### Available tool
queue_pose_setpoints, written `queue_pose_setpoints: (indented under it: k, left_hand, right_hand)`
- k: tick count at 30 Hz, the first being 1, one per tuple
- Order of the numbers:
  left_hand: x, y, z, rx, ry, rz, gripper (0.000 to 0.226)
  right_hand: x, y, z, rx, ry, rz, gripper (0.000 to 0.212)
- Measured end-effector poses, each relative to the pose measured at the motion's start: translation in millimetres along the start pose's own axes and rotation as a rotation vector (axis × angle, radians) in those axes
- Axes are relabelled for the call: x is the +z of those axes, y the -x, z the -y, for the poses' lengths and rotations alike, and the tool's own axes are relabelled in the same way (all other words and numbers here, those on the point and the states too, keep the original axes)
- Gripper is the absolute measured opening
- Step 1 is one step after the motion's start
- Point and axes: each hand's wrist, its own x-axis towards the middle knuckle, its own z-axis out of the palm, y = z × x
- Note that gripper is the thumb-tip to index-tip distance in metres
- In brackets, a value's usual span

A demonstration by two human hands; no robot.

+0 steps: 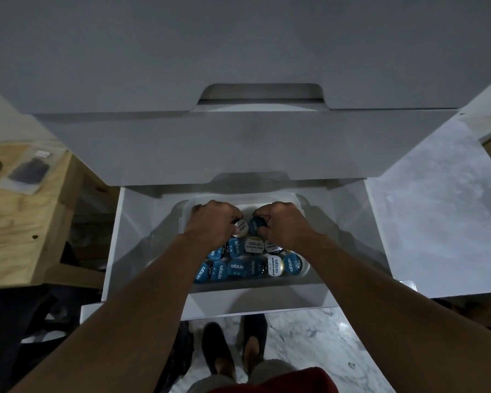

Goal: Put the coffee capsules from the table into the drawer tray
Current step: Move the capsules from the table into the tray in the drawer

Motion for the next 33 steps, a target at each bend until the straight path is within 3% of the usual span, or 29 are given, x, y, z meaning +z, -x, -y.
queue_pose_setpoints:
  k: [10, 18, 22, 28, 33]
  left_hand:
    - [-1.5, 5.2, -3.4, 0.003, -0.032, -0.034, 0.041]
    - [-26.1, 28.1, -10.5, 0.004, -0.110, -0.181, 0.039]
    - [-37.3, 41.4, -19.1, 0.051, -0.142, -0.231, 0.034]
    - [-59.6, 62.3, -53.6, 0.178, -0.184, -0.315, 0.019]
    - [-53.0, 82.1, -106.3, 0.321, -0.174, -0.393, 0.015]
  right_hand:
    - [3.4, -1.7, -4.9, 0.015, -0.017, 0.000, 0.045]
    - [-13.2, 0.0, -11.9, 0.002, 0.074, -0.073, 0.039]
    - [-35.8, 18.6, -13.1, -0.040, 0.123, -0.129, 0.036]
    - [-75.8, 74.7, -24.0, 0.008, 0.181, -0.348, 0.024]
    - [-93.6, 130.6, -48.7, 0.094, 0.213, -0.414, 0.029]
